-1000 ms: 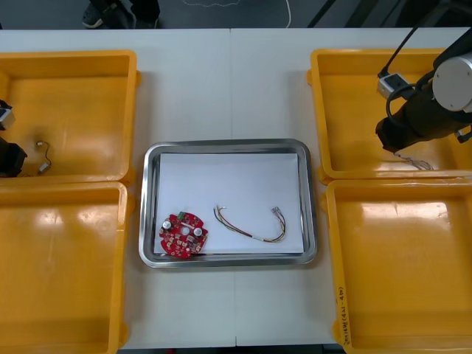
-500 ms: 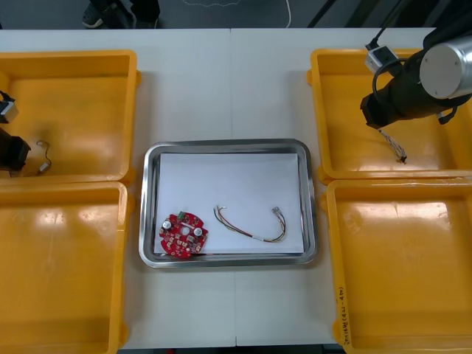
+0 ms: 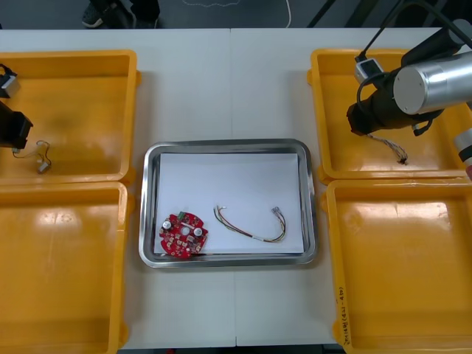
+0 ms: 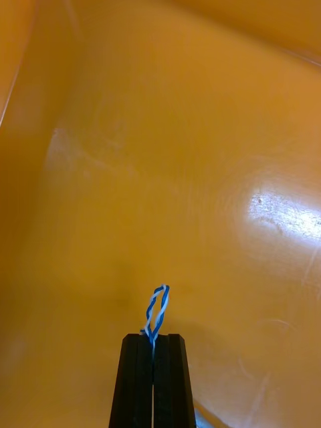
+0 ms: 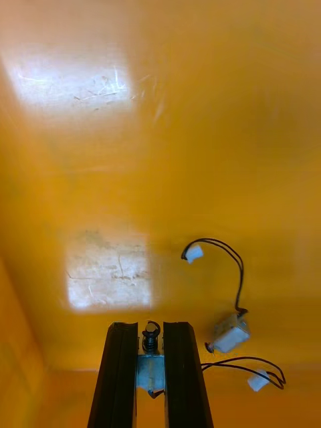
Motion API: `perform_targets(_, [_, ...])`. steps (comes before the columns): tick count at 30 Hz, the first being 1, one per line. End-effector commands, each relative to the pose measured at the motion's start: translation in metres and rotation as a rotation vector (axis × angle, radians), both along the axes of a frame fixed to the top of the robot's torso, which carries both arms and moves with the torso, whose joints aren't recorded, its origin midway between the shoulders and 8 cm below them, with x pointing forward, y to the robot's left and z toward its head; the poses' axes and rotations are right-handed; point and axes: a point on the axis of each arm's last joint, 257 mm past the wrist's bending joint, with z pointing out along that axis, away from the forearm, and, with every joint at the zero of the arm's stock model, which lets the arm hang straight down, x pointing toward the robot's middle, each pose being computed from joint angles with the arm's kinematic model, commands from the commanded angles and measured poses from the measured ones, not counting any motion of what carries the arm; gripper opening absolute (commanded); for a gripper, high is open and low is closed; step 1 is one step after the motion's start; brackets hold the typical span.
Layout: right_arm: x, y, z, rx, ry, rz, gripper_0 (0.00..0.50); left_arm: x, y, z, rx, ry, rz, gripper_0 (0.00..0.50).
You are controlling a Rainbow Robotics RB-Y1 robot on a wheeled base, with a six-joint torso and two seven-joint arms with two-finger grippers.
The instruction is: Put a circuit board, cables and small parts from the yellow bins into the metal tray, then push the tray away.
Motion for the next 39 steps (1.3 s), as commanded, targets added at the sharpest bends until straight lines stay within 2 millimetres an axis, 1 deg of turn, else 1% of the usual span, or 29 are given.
perform_targets(1, [0.016,0.009,0.035,0.031,-0.067,-0.015,0.0,0.012,0.002,0.061,-0.046,-0.078,0.075,0.0])
perform_targets(9, [0.017,0.011,0.034,0.024,-0.067,-0.013,0.0,0.008,-0.004,0.081,-0.104,-0.079,0.107,0.0])
perform_targets(10, [0.017,0.01,0.034,0.023,-0.068,-0.012,0.019,0.009,-0.005,0.086,-0.111,-0.084,0.11,0.0])
perform_targets(11, [0.017,0.011,0.035,0.024,-0.068,-0.009,0.044,0.008,-0.005,0.086,-0.113,-0.082,0.112,0.0])
perform_targets(12, [0.018,0.011,0.035,0.024,-0.069,-0.008,0.197,0.007,-0.006,0.092,-0.126,-0.09,0.122,0.0])
perform_targets(13, [0.017,0.012,0.035,0.023,-0.068,-0.007,0.24,0.007,-0.008,0.094,-0.135,-0.09,0.124,0.0])
perform_targets(14, [0.017,0.011,0.036,0.02,-0.067,-0.007,0.323,0.006,-0.01,0.098,-0.151,-0.096,0.14,0.0])
perform_targets(15, [0.017,0.011,0.037,0.02,-0.064,-0.005,0.396,0.005,-0.013,0.103,-0.168,-0.101,0.157,0.0])
perform_targets(17, [0.016,0.01,0.041,0.011,-0.055,-0.005,0.461,0.002,-0.019,0.111,-0.184,-0.101,0.182,0.0])
perform_targets(18, [0.014,0.009,0.041,0.004,-0.045,-0.005,0.475,0.0,-0.022,0.114,-0.187,-0.098,0.192,0.0])
perform_targets(19, [0.013,0.008,0.043,-0.004,-0.036,-0.002,0.475,-0.004,-0.025,0.119,-0.185,-0.095,0.205,0.0])
perform_targets(20, [0.012,0.006,0.043,-0.009,-0.029,-0.004,0.5,-0.005,-0.028,0.12,-0.185,-0.093,0.207,0.0])
perform_targets(22, [0.01,0.004,0.05,-0.025,-0.017,0.004,0.5,-0.014,-0.035,0.128,-0.181,-0.082,0.226,0.0])
perform_targets(23, [0.008,0.002,0.05,-0.028,-0.01,0.005,0.5,-0.015,-0.037,0.13,-0.182,-0.08,0.23,0.0])
perform_targets(24, [0.007,-0.003,0.055,-0.051,-0.009,0.028,0.5,-0.02,-0.042,0.133,-0.181,-0.071,0.243,0.0])
perform_targets(27, [0.003,-0.012,0.061,-0.084,0.002,0.081,0.5,-0.028,-0.052,0.138,-0.18,-0.058,0.258,0.0])
perform_targets(28, [0.001,-0.015,0.062,-0.094,0.007,0.107,0.5,-0.028,-0.058,0.142,-0.179,-0.068,0.257,0.0])
perform_targets(30, [-0.001,-0.018,0.063,-0.107,0.01,0.128,0.5,-0.027,-0.064,0.145,-0.177,-0.079,0.255,0.0])
perform_targets(31, [-0.003,-0.022,0.063,-0.128,0.015,0.161,0.5,-0.026,-0.074,0.15,-0.18,-0.096,0.252,0.0])
perform_targets(34, [-0.006,-0.029,0.062,-0.166,0.019,0.204,0.5,-0.024,-0.091,0.155,-0.205,-0.119,0.254,0.0])
perform_targets(37, [-0.009,-0.036,0.054,-0.205,0.032,0.248,0.5,-0.022,-0.112,0.159,-0.242,-0.138,0.258,0.0])
perform_targets(38, [-0.009,-0.037,0.053,-0.21,0.037,0.255,0.5,-0.022,-0.116,0.159,-0.248,-0.139,0.261,0.0])
perform_targets(39, [-0.01,-0.041,0.048,-0.222,0.047,0.269,0.5,-0.022,-0.125,0.158,-0.26,-0.141,0.264,0.0])
